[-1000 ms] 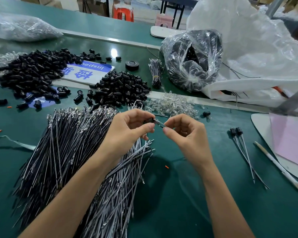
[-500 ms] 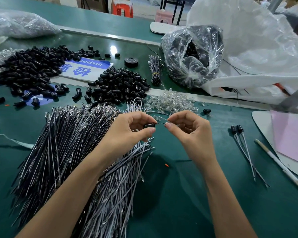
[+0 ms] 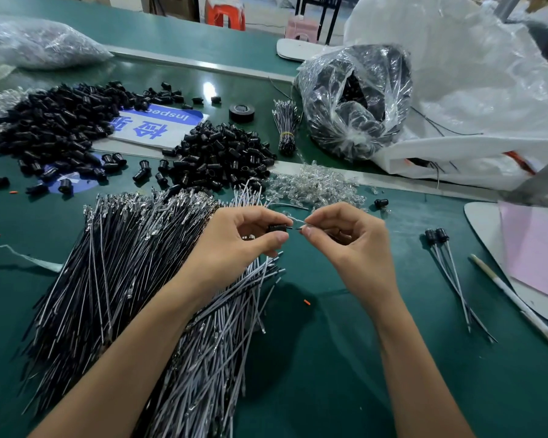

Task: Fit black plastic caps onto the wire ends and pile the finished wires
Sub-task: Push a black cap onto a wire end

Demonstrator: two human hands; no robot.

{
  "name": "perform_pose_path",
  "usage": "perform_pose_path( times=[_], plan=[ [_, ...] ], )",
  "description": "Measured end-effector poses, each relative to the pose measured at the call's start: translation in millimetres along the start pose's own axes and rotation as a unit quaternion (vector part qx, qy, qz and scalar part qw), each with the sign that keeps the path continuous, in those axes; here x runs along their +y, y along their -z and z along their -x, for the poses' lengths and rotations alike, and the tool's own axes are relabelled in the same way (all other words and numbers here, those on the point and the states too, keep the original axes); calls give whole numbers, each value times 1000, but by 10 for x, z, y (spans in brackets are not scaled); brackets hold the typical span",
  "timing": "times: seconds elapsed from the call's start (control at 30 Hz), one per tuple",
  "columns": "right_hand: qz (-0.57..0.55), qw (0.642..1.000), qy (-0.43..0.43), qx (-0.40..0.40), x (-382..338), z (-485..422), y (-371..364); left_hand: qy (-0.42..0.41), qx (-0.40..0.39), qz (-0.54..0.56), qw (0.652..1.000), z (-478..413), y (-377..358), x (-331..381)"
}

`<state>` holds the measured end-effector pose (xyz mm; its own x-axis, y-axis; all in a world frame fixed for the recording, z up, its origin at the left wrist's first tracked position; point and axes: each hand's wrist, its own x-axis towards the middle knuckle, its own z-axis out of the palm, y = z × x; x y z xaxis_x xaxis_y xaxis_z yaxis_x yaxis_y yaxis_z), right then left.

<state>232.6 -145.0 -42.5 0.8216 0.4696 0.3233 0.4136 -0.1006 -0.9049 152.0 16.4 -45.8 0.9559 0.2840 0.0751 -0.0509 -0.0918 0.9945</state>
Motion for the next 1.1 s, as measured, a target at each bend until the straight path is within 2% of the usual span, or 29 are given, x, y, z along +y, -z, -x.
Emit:
perform_pose_path(
  times=[0.23,0.37,0.63,0.8,1.1],
  plan=[
    [-25,1000,-5,5,-14,0,10,6,9,58,998,1,-19,12],
    [-36,999,-14,-15,-20,2,21,-1,20,69,997,-2,-12,16],
    [-42,999,-7,4,-17,6,-25,2,18,60,998,5,-40,15],
    [-103,994,-22,23,-55,16,-43,-4,30,75,997,20,-71,30],
    [-66,998,-11,16,-43,18,-74,-16,47,90,995,7,-100,14]
  ],
)
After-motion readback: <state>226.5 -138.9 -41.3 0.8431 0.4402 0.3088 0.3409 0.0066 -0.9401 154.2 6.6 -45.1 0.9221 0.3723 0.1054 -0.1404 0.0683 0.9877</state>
